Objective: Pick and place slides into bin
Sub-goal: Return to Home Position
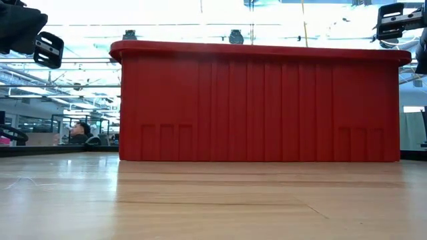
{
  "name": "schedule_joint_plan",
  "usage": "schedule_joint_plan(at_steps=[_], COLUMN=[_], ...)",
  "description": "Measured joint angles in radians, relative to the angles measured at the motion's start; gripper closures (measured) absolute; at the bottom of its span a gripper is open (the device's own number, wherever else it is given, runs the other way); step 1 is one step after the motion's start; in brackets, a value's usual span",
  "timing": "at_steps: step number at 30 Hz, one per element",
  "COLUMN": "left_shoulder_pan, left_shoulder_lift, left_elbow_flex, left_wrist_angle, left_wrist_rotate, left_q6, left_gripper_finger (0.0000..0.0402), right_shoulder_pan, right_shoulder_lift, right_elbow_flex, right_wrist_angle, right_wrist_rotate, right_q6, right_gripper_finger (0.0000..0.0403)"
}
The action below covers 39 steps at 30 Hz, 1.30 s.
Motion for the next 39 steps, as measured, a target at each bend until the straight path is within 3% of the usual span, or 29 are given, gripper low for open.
schedule_joint_plan(at_steps=[10,22,39], left_shoulder_pan=[0.000,0.000,0.000], left_shoulder_lift=[0.000,0.000,0.000], left_elbow_flex=[0.000,0.000,0.000], left_wrist_angle=[0.000,0.000,0.000], left_wrist_rotate=[0.000,0.000,0.000], left_q6=[0.000,0.000,0.000], left_gripper_finger=[0.0400,0.0374,0.0393], right_shoulder_pan=[0.000,0.000,0.000], right_shoulder_lift=[0.000,0.000,0.000], right_elbow_flex=[0.000,0.000,0.000], right_wrist_angle=[0.000,0.000,0.000], right_wrist_rotate=[0.000,0.000,0.000], right_q6=[0.000,0.000,0.000], right_gripper_finger=[0.0403,0.0403,0.0403])
